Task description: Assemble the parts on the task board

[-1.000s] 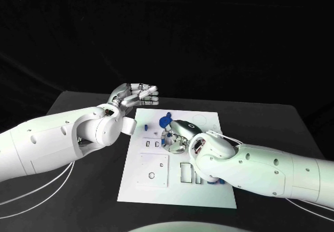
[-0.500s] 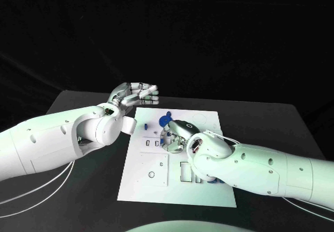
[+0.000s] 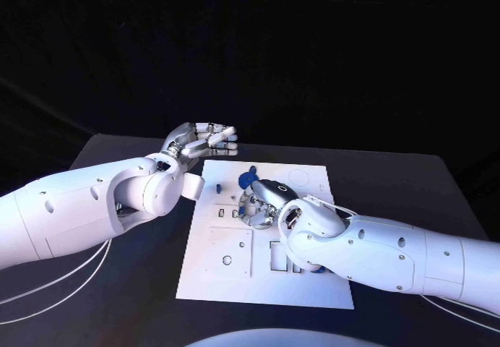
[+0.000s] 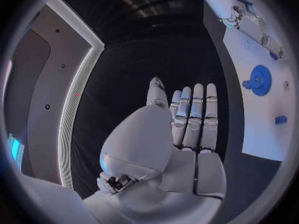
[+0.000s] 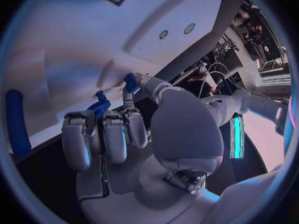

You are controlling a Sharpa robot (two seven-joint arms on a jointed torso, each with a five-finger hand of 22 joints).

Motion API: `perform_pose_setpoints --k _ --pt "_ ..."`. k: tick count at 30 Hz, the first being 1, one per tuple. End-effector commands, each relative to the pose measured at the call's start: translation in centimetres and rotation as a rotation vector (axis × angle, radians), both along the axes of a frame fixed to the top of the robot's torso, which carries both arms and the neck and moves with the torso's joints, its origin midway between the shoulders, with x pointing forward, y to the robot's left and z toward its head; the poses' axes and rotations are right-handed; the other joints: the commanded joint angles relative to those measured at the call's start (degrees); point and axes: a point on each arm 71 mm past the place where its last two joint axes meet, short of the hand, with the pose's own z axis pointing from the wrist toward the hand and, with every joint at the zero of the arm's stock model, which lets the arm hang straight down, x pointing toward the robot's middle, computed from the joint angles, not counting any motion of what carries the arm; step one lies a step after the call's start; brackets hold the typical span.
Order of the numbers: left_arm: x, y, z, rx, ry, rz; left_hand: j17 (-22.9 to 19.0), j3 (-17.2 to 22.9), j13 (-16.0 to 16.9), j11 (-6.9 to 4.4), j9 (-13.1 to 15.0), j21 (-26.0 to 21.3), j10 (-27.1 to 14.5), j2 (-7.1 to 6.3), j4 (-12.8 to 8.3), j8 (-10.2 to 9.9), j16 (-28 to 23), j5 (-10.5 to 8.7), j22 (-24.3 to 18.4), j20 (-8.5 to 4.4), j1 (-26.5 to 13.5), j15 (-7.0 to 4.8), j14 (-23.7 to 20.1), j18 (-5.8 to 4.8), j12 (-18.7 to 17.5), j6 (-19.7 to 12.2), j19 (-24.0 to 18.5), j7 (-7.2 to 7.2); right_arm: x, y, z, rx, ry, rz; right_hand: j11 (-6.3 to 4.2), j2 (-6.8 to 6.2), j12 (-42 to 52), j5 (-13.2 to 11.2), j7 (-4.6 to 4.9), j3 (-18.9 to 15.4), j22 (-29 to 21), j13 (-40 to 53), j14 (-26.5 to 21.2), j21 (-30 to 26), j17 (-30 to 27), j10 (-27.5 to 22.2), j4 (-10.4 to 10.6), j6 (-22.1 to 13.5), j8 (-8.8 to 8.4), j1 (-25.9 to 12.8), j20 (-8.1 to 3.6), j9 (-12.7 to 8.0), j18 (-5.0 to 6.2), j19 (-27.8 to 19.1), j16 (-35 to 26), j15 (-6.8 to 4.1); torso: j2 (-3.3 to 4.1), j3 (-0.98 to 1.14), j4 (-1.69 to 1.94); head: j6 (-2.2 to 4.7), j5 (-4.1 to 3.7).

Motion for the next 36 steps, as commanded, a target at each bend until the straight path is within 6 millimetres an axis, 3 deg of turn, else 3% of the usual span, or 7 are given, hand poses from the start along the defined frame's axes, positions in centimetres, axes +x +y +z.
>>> perform_pose_setpoints --k 1,16,22,25,27,30,36 --pt "-0.07 -0.22 0.10 -0.010 -0.002 -0.020 0.16 -0.46 0.06 -0.13 0.15 -0.30 -0.20 0.73 0.13 -0.19 -0.34 -0.38 -0.12 0.43 -0.01 -0.05 -0.50 1.04 -0.16 -0.50 -0.02 0.00 -0.11 0.02 -0.32 -0.019 0.000 0.014 0.24 -0.47 -0.43 -0.21 0.03 -0.08 13.59 6.38 6.17 0.00 15.08 -0.41 -0.35 -0.71 -0.38 -0.25 -0.26 -0.28 -0.05 4.24 0.23 -0.02 -0.01 -0.03 -0.01 -0.01 0.06" --pt "-0.07 -0.17 0.09 -0.009 0.000 -0.019 0.16 -0.46 0.06 -0.13 0.15 -0.30 -0.20 0.73 0.13 -0.19 -0.34 -0.38 -0.12 0.43 -0.01 -0.05 -0.50 1.04 -0.16 -0.50 -0.02 0.00 -0.11 0.01 -0.40 -0.023 0.004 0.022 0.81 -1.61 -0.82 -0.15 0.66 -0.29 13.47 6.03 6.17 -0.27 15.08 -0.77 -0.60 -2.09 -1.31 -1.03 0.13 -0.85 0.02 4.07 0.23 0.46 -0.02 0.00 0.00 -0.16 0.24" --pt "-0.07 -0.12 0.08 -0.009 0.000 -0.017 0.16 -0.46 0.06 -0.13 0.15 -0.30 -0.20 0.73 0.13 -0.19 -0.34 -0.38 -0.12 0.43 -0.01 -0.05 -0.50 1.04 -0.16 -0.50 -0.02 0.00 -0.15 0.05 -0.33 -0.014 -0.001 0.026 1.21 -2.70 -1.11 -1.63 1.06 -1.55 13.42 5.75 6.17 -0.45 15.08 -1.05 -0.11 -3.13 -1.98 -2.39 0.54 -1.31 0.06 3.98 0.23 0.85 0.04 0.02 -0.01 -0.15 0.24" --pt "-0.06 -0.10 0.08 -0.008 0.001 -0.017 0.24 -0.59 0.06 -0.11 0.23 -0.35 -0.23 0.80 0.14 -0.21 -0.44 -0.41 -0.15 0.44 -0.02 -0.03 -0.58 1.04 -0.18 -0.55 -0.02 0.01 -0.16 0.06 -0.29 -0.007 -0.004 0.027 1.45 -2.95 -1.62 -4.63 1.24 -3.52 13.42 5.26 6.17 -0.52 15.08 -1.51 0.62 -4.05 -2.49 -2.99 0.82 -1.72 0.07 3.96 0.23 1.08 0.04 0.02 -0.02 -0.16 0.27" --pt "-0.06 -0.09 0.08 -0.008 0.001 -0.017 0.24 -0.59 0.06 -0.11 0.23 -0.35 -0.23 0.80 0.14 -0.21 -0.44 -0.41 -0.15 0.44 -0.02 -0.03 -0.58 1.04 -0.18 -0.55 -0.02 0.01 -0.15 0.05 -0.27 -0.004 -0.005 0.027 1.60 -2.82 -1.83 -8.28 1.37 -6.45 13.44 5.04 6.17 -0.55 15.08 -1.73 2.23 -4.79 -2.84 -3.87 0.99 -2.12 0.08 3.97 0.23 1.24 0.01 0.01 -0.04 -0.23 0.48" --pt "-0.05 -0.08 0.07 -0.008 0.001 -0.016 0.24 -0.59 0.06 -0.11 0.23 -0.35 -0.23 0.80 0.14 -0.21 -0.44 -0.41 -0.15 0.44 -0.02 -0.03 -0.58 1.04 -0.18 -0.55 -0.02 0.01 -0.10 -0.01 -0.23 0.003 -0.009 0.024 1.77 -2.35 -2.10 -8.63 1.55 -10.65 13.39 4.75 6.17 -0.75 15.08 -2.05 4.16 -5.52 -3.09 -2.81 1.11 -2.58 0.12 3.87 0.23 1.38 0.03 0.03 -0.03 -0.18 0.36" --pt "0.01 -0.05 -0.01 -0.002 0.007 -0.014 0.26 -0.62 0.06 -0.11 0.25 -0.36 -0.24 0.81 0.13 -0.21 -0.47 -0.41 -0.16 0.44 -0.01 -0.03 -0.61 1.04 -0.18 -0.56 -0.03 0.01 -0.14 -0.46 0.06 0.031 -0.032 0.015 2.07 -1.81 -2.61 -8.66 1.88 -15.59 13.28 4.19 6.17 -1.15 15.08 -2.61 7.47 -6.68 -3.50 -0.16 1.31 -3.27 0.21 3.66 0.23 1.62 -0.02 0.05 0.00 -0.07 0.39"
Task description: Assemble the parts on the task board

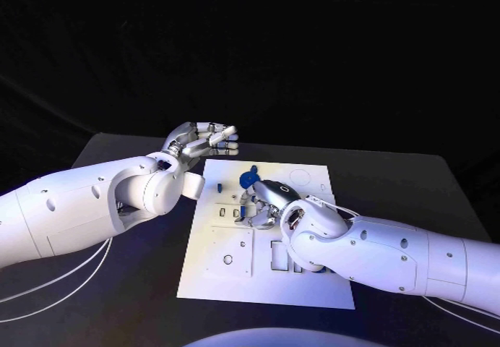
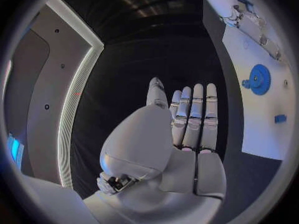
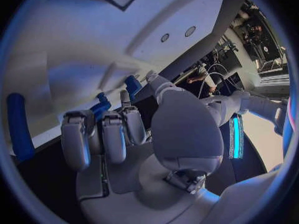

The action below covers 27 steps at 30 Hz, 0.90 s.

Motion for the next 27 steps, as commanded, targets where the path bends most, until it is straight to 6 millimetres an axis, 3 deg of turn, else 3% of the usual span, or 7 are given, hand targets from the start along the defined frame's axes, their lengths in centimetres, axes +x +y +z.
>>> perform_pose_setpoints --k 1,11,13,18,22,23,27 --pt "0.0 -0.2 0.0 0.003 0.006 -0.015 0.09 -0.49 0.08 -0.11 0.09 -0.37 -0.25 0.58 -0.03 -0.22 -0.25 -0.21 -0.06 0.45 0.22 0.19 -0.42 1.03 -0.19 -0.58 -0.03 0.01 -0.2 -0.3 0.4 0.036 -0.034 0.007 0.02 0.01 -0.46 -0.25 0.02 -1.99 13.30 4.10 5.97 -0.44 15.09 -0.59 1.55 -0.63 -0.40 1.53 0.39 -0.31 0.22 3.54 0.23 0.59 -0.03 0.02 0.05 0.07 -0.01" --pt "0.2 0.2 -1.3 0.257 0.084 -0.073 3.82 -2.86 1.26 -1.64 2.05 1.05 3.62 0.87 0.65 0.87 4.10 -0.62 0.31 -1.22 -2.07 -1.91 6.45 1.27 1.01 0.79 3.79 -1.06 -0.6 -4.5 4.4 0.240 -0.066 0.071 0.31 1.10 -1.24 0.17 0.35 -3.12 12.36 3.22 5.97 -2.79 15.09 -1.46 4.47 -1.37 -0.50 6.53 0.67 -1.07 0.81 2.14 0.23 0.87 -0.74 0.14 -0.29 0.44 0.35" --pt "0.1 0.3 -1.7 0.338 0.112 -0.121 8.01 -3.02 3.65 -4.75 4.36 4.15 10.81 1.58 0.97 3.57 9.17 1.19 1.71 -3.89 -4.97 -4.94 12.86 1.21 3.81 5.56 9.29 -3.91 -0.4 -6.0 5.4 0.290 -0.034 0.061 0.33 1.54 -2.21 0.58 0.35 -2.53 11.69 2.29 5.97 -4.40 15.09 -2.43 4.64 -1.19 -0.32 7.53 0.71 -1.13 1.21 1.15 0.23 0.88 -1.04 0.19 -0.37 0.52 0.38" --pt "-0.3 0.2 -2.6 0.550 0.180 -0.231 16.56 -2.97 7.99 -6.70 6.58 8.44 16.45 0.72 0.96 3.01 17.57 1.52 4.11 -6.57 -8.53 -7.42 18.38 1.18 6.43 5.31 15.16 -5.07 0.1 -9.8 6.9 0.377 0.045 -0.012 0.25 1.57 -2.41 3.56 0.27 -1.81 11.71 2.00 5.97 -4.52 15.08 -2.72 5.19 -0.76 0.13 8.13 0.68 -1.13 1.21 1.14 0.23 0.81 -1.83 0.43 -0.59 0.46 0.78" --pt "-0.4 -0.1 -2.7 0.765 0.220 -0.298 46.28 -2.81 22.38 -8.99 11.55 24.02 17.83 0.50 1.08 3.12 51.81 1.04 15.78 -9.55 -11.65 -9.43 25.67 1.01 18.46 4.95 16.41 -6.59 0.9 -13.5 7.9 0.408 0.078 -0.095 0.16 1.32 -2.69 5.11 0.17 -1.46 11.67 1.67 5.95 -4.71 15.01 -3.00 5.42 -0.41 0.47 8.17 0.62 -1.00 1.24 1.08 0.20 0.74 -2.50 0.83 -0.58 -0.04 1.08" --pt "-0.3 -0.2 -2.7 0.813 0.225 -0.308 51.07 -2.82 25.77 -9.44 12.54 33.03 17.13 0.55 0.91 3.37 57.58 0.81 26.57 -9.69 -12.54 -10.11 27.61 -0.41 21.71 4.86 18.68 -6.67 1.0 -14.3 8.0 0.408 0.080 -0.111 0.16 1.13 -2.94 5.49 0.19 -1.38 11.57 1.42 5.92 -4.99 14.92 -3.25 5.39 -0.51 0.47 8.26 0.60 -1.00 1.31 0.92 0.17 0.73 -2.66 0.92 -0.48 -0.14 1.11" --pt "-0.1 -0.7 -2.5 0.981 0.258 -0.339 64.96 -2.93 38.72 -10.04 15.67 53.40 17.51 2.33 1.01 4.96 71.76 0.17 53.43 -10.58 -14.12 -11.08 33.60 -3.77 34.18 5.07 26.57 -7.71 1.7 -17.3 8.6 0.400 0.074 -0.174 0.18 0.90 -3.03 5.69 0.22 -1.40 11.54 1.32 5.93 -5.07 14.96 -3.38 5.39 -0.66 0.42 8.27 0.60 -1.01 1.32 0.88 0.18 0.75 -3.05 1.15 -0.05 -0.46 1.16"
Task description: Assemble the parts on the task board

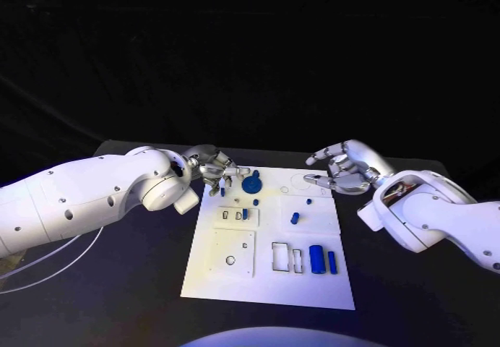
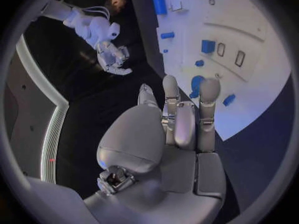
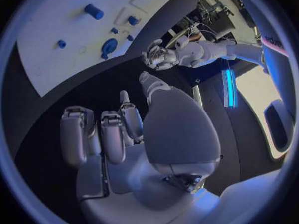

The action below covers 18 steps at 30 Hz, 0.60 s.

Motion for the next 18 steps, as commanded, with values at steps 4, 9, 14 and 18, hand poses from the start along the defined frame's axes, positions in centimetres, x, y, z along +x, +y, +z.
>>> perform_pose_setpoints --k 4,9,14,18 --pt "0.3 -0.4 -0.5 0.425 0.080 -0.097 15.47 -1.51 7.15 0.21 3.59 17.84 -3.54 1.87 0.43 2.15 11.30 -1.89 25.94 -0.10 -1.65 -0.04 6.25 -4.21 4.90 -2.09 9.82 0.03 1.1 -3.2 0.4 0.045 0.050 -0.062 0.03 -0.34 -0.39 0.33 0.19 0.22 11.54 1.24 5.90 -0.30 14.83 -0.43 0.09 0.15 0.31 0.27 0.20 0.08 0.44 0.86 0.13 0.35 -1.05 0.63 0.49 -0.80 0.09" --pt "0.8 -1.7 -0.5 0.503 0.103 -0.128 15.72 -1.48 17.92 -0.11 6.37 22.44 -1.19 3.08 0.42 4.14 11.54 -1.63 33.72 -0.32 -1.88 -0.36 6.33 -5.58 16.81 -2.90 13.22 -0.31 1.7 -4.4 0.5 0.034 0.043 -0.095 0.09 -0.52 -0.84 0.65 0.27 0.20 11.41 0.79 5.84 -0.65 14.63 -0.89 0.16 -0.21 0.18 0.25 0.22 0.04 0.51 0.65 0.05 0.39 -1.11 0.86 0.57 -1.14 -0.09" --pt "1.3 -3.2 -0.5 0.564 0.129 -0.165 15.61 -1.48 20.07 -0.13 7.28 23.56 -1.40 3.30 0.41 4.55 11.44 -0.47 35.73 -0.38 -1.62 -0.43 6.30 -5.97 18.98 -3.50 14.17 -0.30 2.1 -4.8 0.5 0.026 0.043 -0.111 0.11 -0.53 -0.92 0.84 0.30 0.23 11.37 0.71 5.82 -0.77 14.54 -0.99 0.17 -0.35 0.13 0.30 0.23 0.02 0.54 0.59 0.02 0.41 -1.09 0.91 0.55 -1.38 0.17" --pt "1.7 -4.1 -0.5 0.607 0.147 -0.193 15.31 -1.52 20.58 0.18 7.55 23.88 -2.34 3.46 0.44 4.20 11.15 -1.30 36.33 -0.23 -2.70 -0.20 6.21 -6.08 19.18 -4.66 14.41 0.04 2.3 -4.9 0.5 0.023 0.047 -0.118 0.13 -0.53 -0.92 0.95 0.31 0.25 11.35 0.71 5.79 -0.83 14.45 -1.00 0.18 -0.39 0.13 0.31 0.24 0.02 0.55 0.55 -0.02 0.42 -0.99 0.92 0.50 -1.66 0.18"
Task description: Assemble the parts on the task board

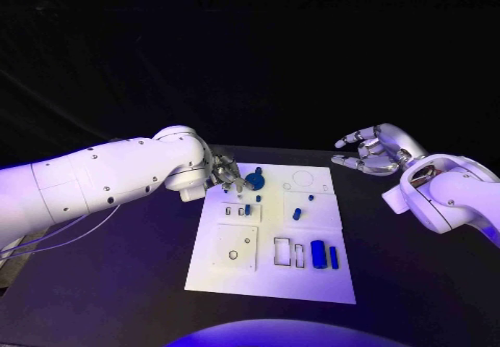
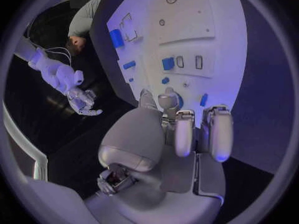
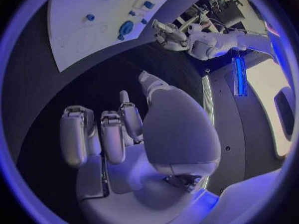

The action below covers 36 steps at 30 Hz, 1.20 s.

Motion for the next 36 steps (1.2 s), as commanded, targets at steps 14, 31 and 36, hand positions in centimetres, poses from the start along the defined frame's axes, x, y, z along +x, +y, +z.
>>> perform_pose_setpoints --k 14,31,36 --pt "0.3 -2.1 -0.8 0.169 0.107 -0.096 15.05 -1.63 0.55 1.00 -0.50 1.02 -2.05 0.13 0.24 -2.96 0.48 -0.38 10.45 0.75 -2.04 0.74 6.14 -1.09 0.09 -4.15 3.25 1.15 0.3 0.0 -0.3 -0.008 0.030 0.002 0.05 -0.33 -0.20 0.74 0.14 0.31 11.29 0.83 5.77 -0.47 14.40 -0.39 0.26 -0.23 0.17 0.09 0.25 0.04 0.57 0.52 -0.04 0.44 0.24 -0.03 -0.05 -0.94 -0.01" --pt "0.4 -2.8 -1.6 0.204 0.156 -0.131 15.05 -1.67 0.64 1.21 -1.39 1.27 -2.50 -0.38 0.24 -4.21 0.48 4.20 11.01 1.18 -2.95 1.03 6.14 -1.18 0.22 -3.10 3.45 1.30 0.6 0.0 -0.4 -0.013 0.038 -0.004 0.03 -0.40 -0.08 1.59 0.13 0.38 11.30 0.90 5.79 -0.49 14.48 -0.28 0.43 -0.20 0.28 0.01 0.27 0.10 0.57 0.54 -0.01 0.44 0.40 -0.03 -0.18 -1.46 -0.01" --pt "0.4 -2.9 -1.7 0.208 0.163 -0.134 15.05 -1.59 0.83 1.10 -1.26 1.32 -2.42 -0.27 0.23 -3.90 0.48 4.74 11.14 1.17 -3.04 0.97 6.14 -1.20 0.48 -2.28 3.52 1.14 0.6 0.0 -0.4 -0.013 0.038 -0.005 0.02 -0.39 -0.05 1.74 0.13 0.40 11.32 0.92 5.80 -0.47 14.50 -0.25 0.49 -0.16 0.33 -0.03 0.26 0.12 0.56 0.55 0.00 0.44 0.41 -0.03 -0.19 -1.60 -0.08"
